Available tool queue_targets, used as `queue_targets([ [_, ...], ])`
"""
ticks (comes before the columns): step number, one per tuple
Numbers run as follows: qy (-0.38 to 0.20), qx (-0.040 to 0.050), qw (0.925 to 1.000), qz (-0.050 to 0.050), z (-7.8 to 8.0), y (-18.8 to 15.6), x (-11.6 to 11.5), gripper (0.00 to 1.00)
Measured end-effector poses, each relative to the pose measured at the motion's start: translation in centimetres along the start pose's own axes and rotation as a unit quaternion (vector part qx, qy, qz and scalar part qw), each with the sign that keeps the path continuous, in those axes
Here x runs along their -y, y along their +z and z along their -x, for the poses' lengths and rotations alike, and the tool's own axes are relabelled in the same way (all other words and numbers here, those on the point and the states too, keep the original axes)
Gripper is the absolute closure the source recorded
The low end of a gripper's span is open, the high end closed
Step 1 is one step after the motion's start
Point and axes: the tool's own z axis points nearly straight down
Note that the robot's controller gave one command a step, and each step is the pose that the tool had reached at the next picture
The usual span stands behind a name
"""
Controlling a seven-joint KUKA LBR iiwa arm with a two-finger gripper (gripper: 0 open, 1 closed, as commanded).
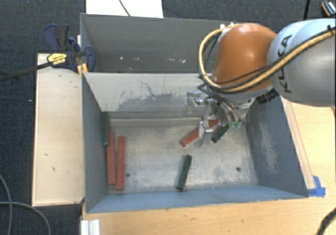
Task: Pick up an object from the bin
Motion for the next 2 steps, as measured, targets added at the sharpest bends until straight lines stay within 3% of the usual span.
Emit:
queue_targets([
  [1,-0.066,-0.0087,0.9978,0.002,1.07,10.82,6.39,0.00],
  [2,-0.065,-0.0052,0.9978,0.002,1.29,10.38,6.08,1.00],
])
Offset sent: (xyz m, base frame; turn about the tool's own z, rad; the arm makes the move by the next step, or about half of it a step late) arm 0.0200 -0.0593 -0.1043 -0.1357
